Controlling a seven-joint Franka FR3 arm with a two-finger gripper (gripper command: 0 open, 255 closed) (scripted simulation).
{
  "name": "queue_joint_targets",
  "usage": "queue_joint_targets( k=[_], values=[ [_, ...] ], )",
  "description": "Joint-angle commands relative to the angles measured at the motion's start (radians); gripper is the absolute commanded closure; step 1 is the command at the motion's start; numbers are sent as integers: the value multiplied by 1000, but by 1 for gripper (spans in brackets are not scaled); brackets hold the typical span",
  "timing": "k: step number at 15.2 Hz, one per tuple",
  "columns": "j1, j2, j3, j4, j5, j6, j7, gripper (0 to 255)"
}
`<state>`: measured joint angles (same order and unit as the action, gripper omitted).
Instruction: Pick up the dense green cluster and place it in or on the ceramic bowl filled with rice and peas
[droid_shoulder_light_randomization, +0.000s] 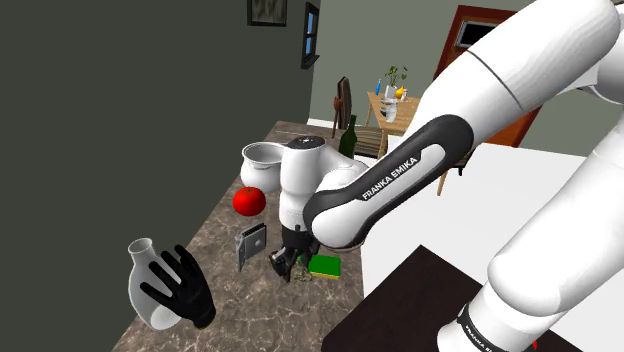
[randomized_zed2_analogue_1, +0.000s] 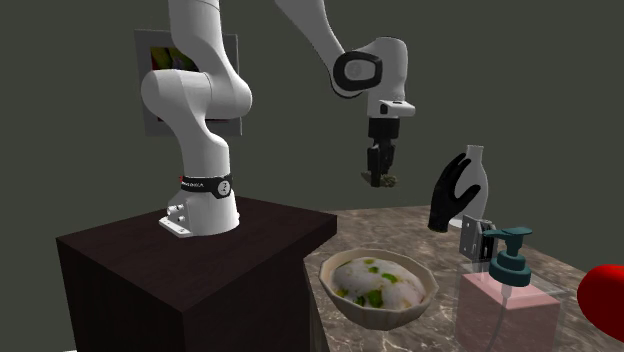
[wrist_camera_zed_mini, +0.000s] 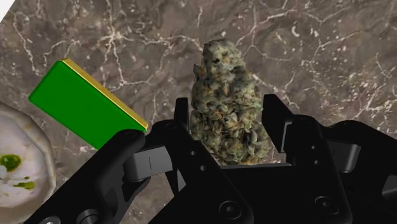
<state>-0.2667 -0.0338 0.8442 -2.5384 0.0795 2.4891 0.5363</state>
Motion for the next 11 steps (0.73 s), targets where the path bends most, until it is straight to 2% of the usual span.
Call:
queue_joint_targets(
  k=[1, 6, 11],
  values=[
    [-10, -24, -15, -9, 27, -9, -47, 255],
    [-68, -57, -100, -40, 52, -11, -212, 255],
    [-137, -55, -183, -41, 32, -15, -348, 255]
  ],
)
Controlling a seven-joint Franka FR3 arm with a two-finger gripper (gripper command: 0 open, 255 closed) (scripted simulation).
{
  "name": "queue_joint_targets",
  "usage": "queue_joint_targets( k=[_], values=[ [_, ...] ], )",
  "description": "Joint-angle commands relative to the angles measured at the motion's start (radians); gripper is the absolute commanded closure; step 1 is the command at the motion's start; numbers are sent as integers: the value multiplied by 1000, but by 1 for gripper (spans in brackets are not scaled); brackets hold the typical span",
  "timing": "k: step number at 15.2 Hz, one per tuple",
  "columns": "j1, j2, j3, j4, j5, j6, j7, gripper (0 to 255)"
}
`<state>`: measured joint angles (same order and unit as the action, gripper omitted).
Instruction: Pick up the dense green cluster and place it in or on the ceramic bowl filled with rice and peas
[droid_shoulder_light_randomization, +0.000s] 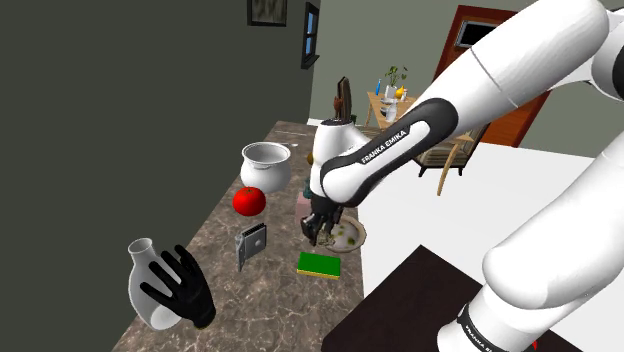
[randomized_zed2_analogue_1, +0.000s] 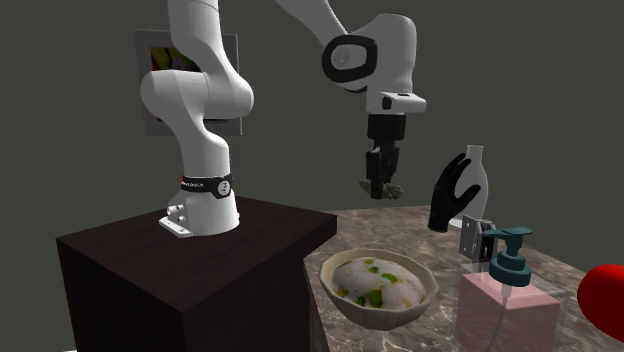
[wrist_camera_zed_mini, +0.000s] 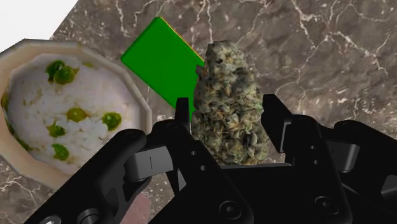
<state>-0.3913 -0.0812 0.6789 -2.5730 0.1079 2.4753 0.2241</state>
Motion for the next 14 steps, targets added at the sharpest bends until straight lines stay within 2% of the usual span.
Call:
queue_joint_targets(
  k=[1, 11, 14],
  values=[
    [-27, -3, -34, -3, -4, -2, -60, 255],
    [-172, 95, -181, 101, -112, -27, -263, 255],
    [-183, 133, -194, 111, -142, -3, -264, 255]
  ],
)
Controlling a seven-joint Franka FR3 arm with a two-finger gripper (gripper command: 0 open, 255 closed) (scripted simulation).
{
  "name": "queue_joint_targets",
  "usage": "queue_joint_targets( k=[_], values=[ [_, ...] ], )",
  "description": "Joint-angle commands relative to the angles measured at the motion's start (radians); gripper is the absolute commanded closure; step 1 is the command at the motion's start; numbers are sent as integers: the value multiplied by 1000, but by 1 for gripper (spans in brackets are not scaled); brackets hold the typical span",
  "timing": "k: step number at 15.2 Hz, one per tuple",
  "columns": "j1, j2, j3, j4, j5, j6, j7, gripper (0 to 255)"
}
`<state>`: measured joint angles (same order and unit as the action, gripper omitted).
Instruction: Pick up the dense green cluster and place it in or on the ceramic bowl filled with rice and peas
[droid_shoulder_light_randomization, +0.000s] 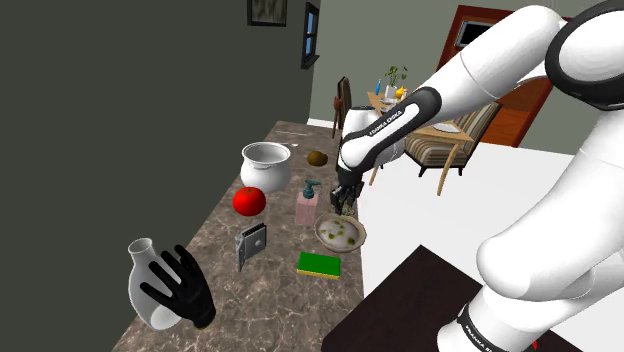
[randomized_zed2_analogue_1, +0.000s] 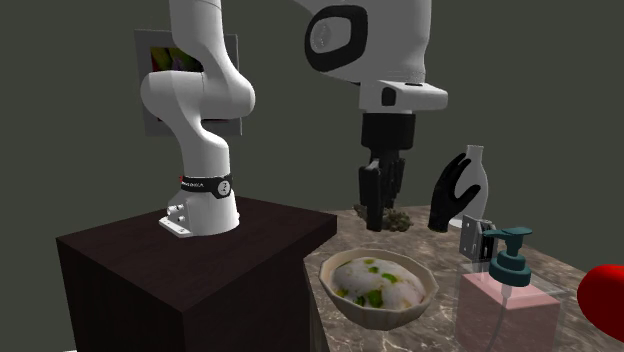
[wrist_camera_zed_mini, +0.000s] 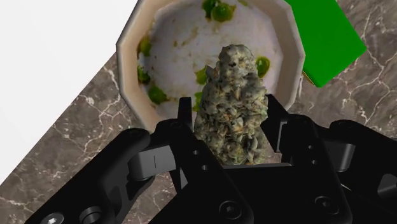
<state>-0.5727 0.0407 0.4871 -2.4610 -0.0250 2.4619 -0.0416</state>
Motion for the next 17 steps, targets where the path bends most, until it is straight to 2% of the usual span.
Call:
queue_joint_targets(
  k=[1, 11, 15, 16, 17],
  values=[
    [-1, 25, -4, -3, -20, 25, 10, 255],
    [23, 181, -49, -8, -162, 166, 111, 255],
    [24, 181, -50, -8, -162, 166, 110, 255],
    [24, 177, -48, -7, -160, 165, 110, 0],
    [24, 177, -48, -7, -160, 165, 110, 0]
  ],
)
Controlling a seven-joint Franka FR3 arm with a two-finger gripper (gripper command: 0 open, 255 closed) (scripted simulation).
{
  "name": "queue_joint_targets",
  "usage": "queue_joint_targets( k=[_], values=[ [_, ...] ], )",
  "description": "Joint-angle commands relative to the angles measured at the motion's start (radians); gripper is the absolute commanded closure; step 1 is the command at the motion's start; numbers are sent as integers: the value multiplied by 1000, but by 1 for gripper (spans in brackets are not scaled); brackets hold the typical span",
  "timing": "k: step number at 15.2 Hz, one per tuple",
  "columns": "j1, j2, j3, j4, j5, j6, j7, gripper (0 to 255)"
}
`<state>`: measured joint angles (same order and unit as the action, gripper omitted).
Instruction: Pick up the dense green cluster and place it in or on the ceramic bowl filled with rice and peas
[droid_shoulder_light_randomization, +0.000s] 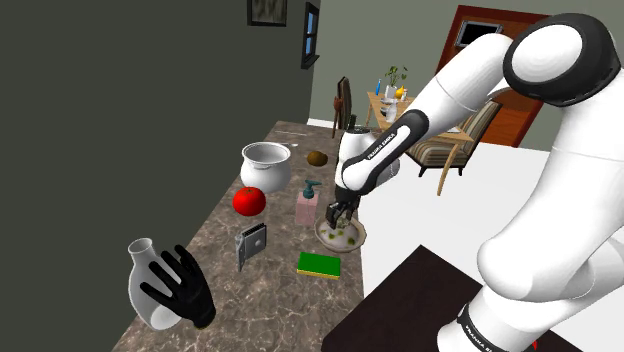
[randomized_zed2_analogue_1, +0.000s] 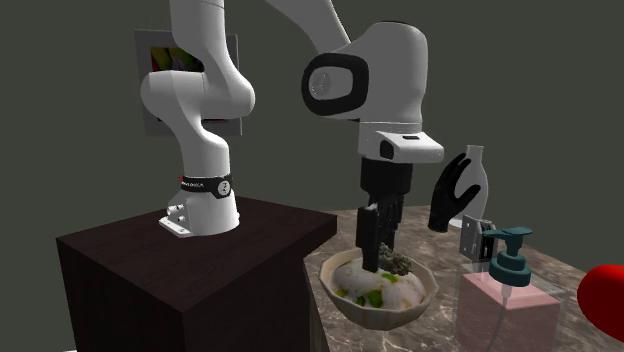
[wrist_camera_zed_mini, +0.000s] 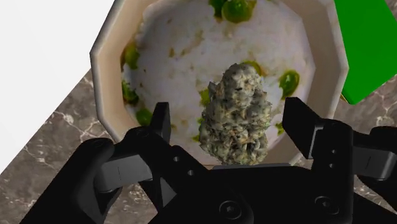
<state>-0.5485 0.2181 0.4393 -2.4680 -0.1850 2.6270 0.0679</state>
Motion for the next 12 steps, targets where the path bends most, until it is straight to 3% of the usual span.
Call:
queue_joint_targets(
  k=[1, 4, 12],
  values=[
    [22, -50, -5, -23, -19, -20, 67, 0],
    [80, -187, 0, -71, -70, -108, 265, 0],
    [80, -75, -34, -73, -201, -15, 357, 0]
  ],
)
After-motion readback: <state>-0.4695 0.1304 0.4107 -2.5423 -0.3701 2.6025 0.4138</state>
